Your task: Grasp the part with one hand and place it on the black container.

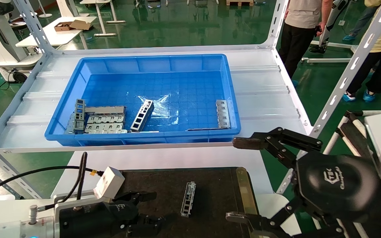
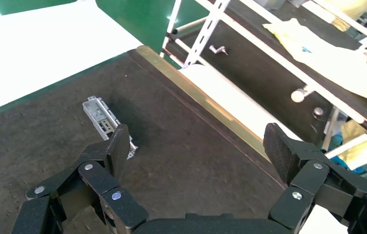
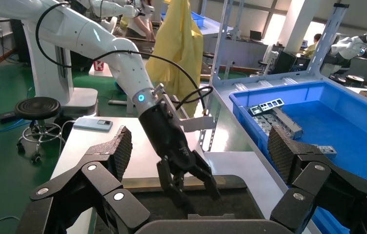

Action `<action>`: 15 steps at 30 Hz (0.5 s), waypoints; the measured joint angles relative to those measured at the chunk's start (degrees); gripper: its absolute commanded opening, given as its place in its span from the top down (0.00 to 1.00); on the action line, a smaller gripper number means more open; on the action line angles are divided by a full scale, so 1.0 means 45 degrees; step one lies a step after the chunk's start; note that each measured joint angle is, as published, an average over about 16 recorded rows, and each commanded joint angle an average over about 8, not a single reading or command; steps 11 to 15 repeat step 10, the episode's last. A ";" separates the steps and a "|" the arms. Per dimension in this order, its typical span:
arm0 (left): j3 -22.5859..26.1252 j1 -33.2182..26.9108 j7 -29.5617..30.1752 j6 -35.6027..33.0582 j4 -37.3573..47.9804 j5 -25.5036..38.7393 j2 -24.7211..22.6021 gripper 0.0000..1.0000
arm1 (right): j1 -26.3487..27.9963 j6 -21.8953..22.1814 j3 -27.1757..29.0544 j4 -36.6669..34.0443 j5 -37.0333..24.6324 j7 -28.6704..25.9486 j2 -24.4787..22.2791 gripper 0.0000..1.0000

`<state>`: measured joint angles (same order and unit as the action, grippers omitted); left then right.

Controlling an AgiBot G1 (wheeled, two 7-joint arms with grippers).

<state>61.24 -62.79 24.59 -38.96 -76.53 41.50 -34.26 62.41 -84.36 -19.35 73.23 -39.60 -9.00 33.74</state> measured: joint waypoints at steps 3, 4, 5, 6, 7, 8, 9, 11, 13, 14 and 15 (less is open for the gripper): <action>-0.0160 -0.0021 -0.0316 -0.0491 0.0017 -0.0149 0.0241 0.00 | 0.0000 0.0000 -0.0001 0.0000 0.0001 0.0000 0.0000 0.00; -0.0187 -0.0023 -0.0370 -0.0577 0.0022 -0.0176 0.0284 0.00 | 0.0000 0.0000 -0.0001 0.0000 0.0001 0.0001 0.0000 0.00; -0.0213 -0.0024 -0.0420 -0.0651 0.0027 -0.0200 0.0325 0.00 | 0.0000 0.0000 -0.0001 0.0000 0.0001 0.0001 0.0000 0.00; -0.0237 -0.0023 -0.0467 -0.0719 0.0031 -0.0224 0.0366 0.00 | 0.0000 0.0001 -0.0001 0.0000 0.0001 0.0001 -0.0001 0.00; -0.0260 -0.0023 -0.0514 -0.0784 0.0033 -0.0246 0.0407 0.00 | 0.0000 0.0001 -0.0001 0.0000 0.0001 0.0001 -0.0001 0.00; -0.0282 -0.0024 -0.0558 -0.0844 0.0035 -0.0264 0.0448 0.00 | 0.0000 0.0001 -0.0002 0.0000 0.0001 0.0001 -0.0001 0.00; -0.0304 -0.0025 -0.0602 -0.0903 0.0037 -0.0282 0.0489 0.00 | 0.0000 0.0001 -0.0002 0.0000 0.0001 0.0001 -0.0001 0.00; -0.0325 -0.0026 -0.0645 -0.0961 0.0039 -0.0300 0.0528 0.00 | 0.0000 0.0001 -0.0002 0.0000 0.0001 0.0001 -0.0001 0.00; -0.0325 -0.0026 -0.0645 -0.0961 0.0039 -0.0300 0.0528 0.00 | 0.0000 0.0001 -0.0002 0.0000 0.0001 0.0001 -0.0001 0.00; -0.0325 -0.0026 -0.0645 -0.0961 0.0039 -0.0300 0.0528 0.00 | 0.0000 0.0001 -0.0002 0.0000 0.0001 0.0001 -0.0001 0.00; -0.0325 -0.0026 -0.0645 -0.0961 0.0039 -0.0300 0.0528 0.00 | 0.0000 0.0001 -0.0002 0.0000 0.0001 0.0001 -0.0001 0.00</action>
